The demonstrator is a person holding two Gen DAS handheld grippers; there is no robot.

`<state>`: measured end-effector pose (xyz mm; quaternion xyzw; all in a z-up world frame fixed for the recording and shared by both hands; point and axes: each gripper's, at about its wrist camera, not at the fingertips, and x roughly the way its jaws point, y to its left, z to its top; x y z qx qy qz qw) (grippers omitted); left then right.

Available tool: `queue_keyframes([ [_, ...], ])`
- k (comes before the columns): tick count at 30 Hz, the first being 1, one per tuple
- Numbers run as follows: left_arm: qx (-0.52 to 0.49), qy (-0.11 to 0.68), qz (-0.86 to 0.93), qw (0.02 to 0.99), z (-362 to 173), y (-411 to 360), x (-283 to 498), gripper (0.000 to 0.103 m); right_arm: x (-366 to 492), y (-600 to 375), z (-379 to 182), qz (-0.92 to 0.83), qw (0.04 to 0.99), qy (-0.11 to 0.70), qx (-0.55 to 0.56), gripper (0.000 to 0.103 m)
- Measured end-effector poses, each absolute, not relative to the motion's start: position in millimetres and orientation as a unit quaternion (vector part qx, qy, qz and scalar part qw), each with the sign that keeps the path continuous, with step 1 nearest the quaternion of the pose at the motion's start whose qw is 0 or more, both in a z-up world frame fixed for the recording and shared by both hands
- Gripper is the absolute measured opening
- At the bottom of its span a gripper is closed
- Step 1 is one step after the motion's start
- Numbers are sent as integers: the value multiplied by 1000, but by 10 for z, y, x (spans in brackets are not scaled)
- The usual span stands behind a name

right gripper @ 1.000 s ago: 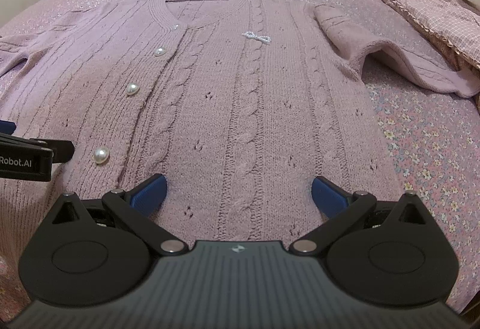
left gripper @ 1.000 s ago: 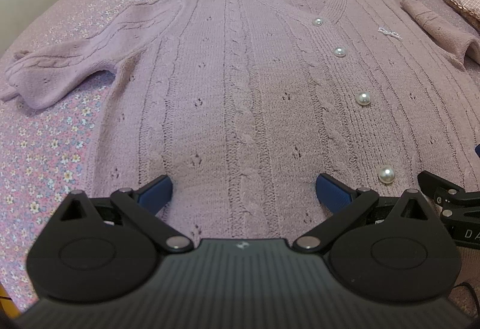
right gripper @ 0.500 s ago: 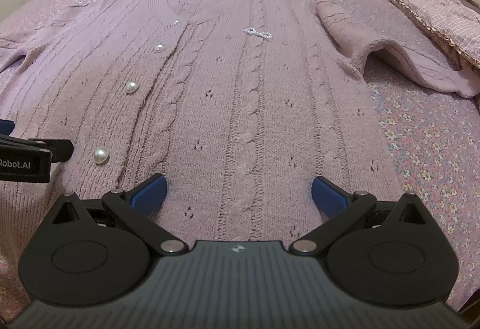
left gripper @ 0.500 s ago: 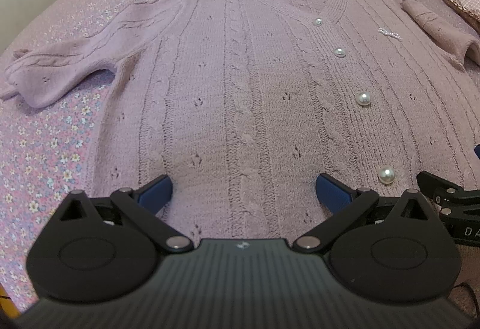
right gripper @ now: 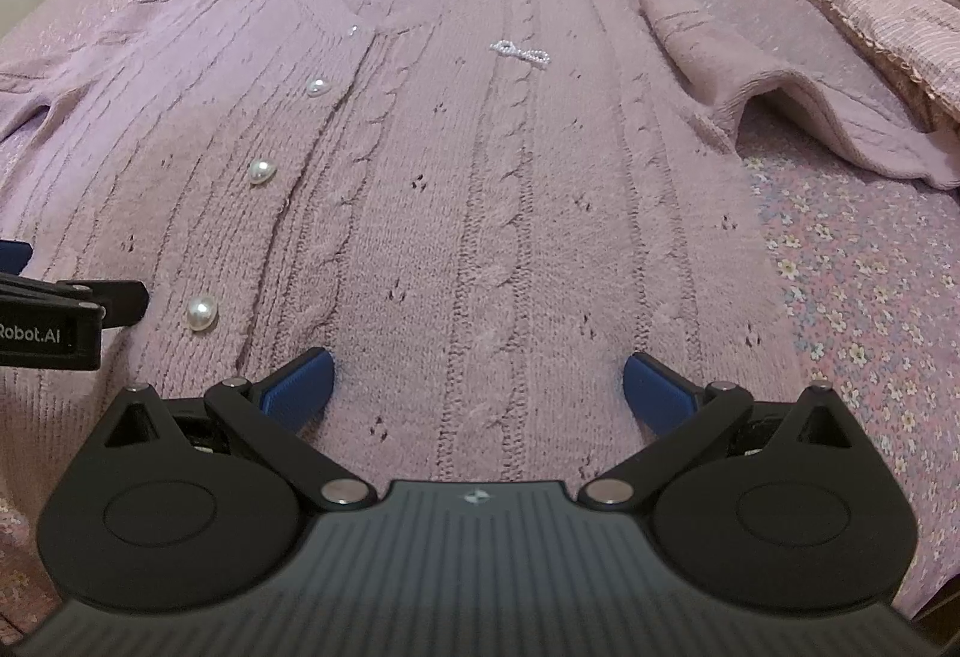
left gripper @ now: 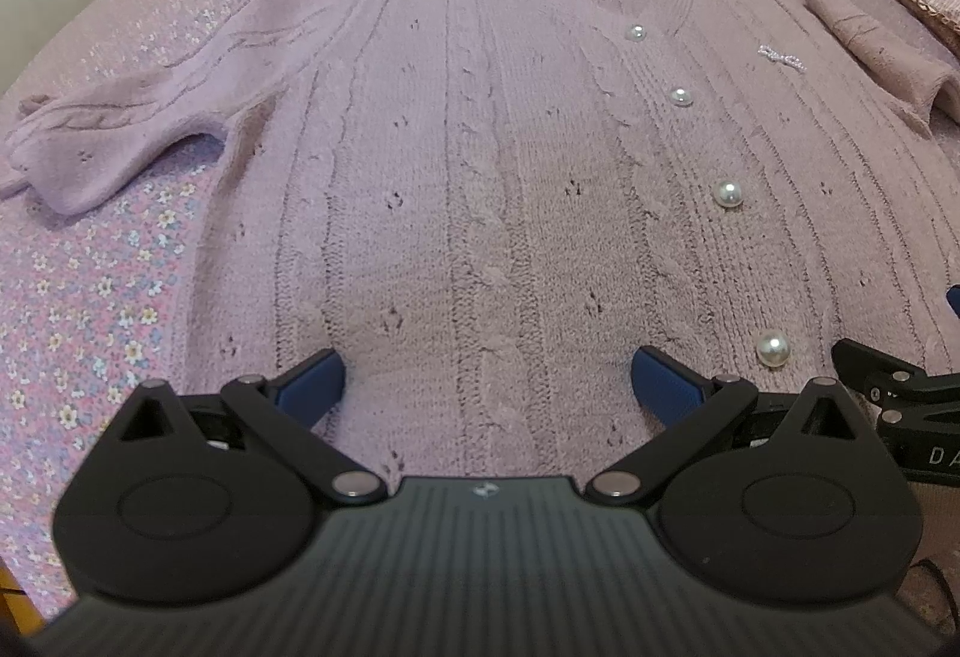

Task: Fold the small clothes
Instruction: 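Reach the right tool to the cardigan sleeve cuff and close on it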

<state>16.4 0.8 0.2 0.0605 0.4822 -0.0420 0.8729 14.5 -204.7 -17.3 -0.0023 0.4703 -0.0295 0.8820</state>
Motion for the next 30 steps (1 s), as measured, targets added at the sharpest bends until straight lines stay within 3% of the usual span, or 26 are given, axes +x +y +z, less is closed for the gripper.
queue_keyframes([
  [9, 61, 497, -44, 864, 12, 20, 230, 103, 253, -2274, -50, 47, 856, 514, 23, 103],
  [15, 62, 501, -44, 862, 14, 10, 252, 103, 353, -2786, 150, 87, 833, 531, 127, 103],
  [30, 68, 508, -44, 858, 5, -13, 298, 103, 951, -4666, 333, -103, 858, 467, 186, 103],
])
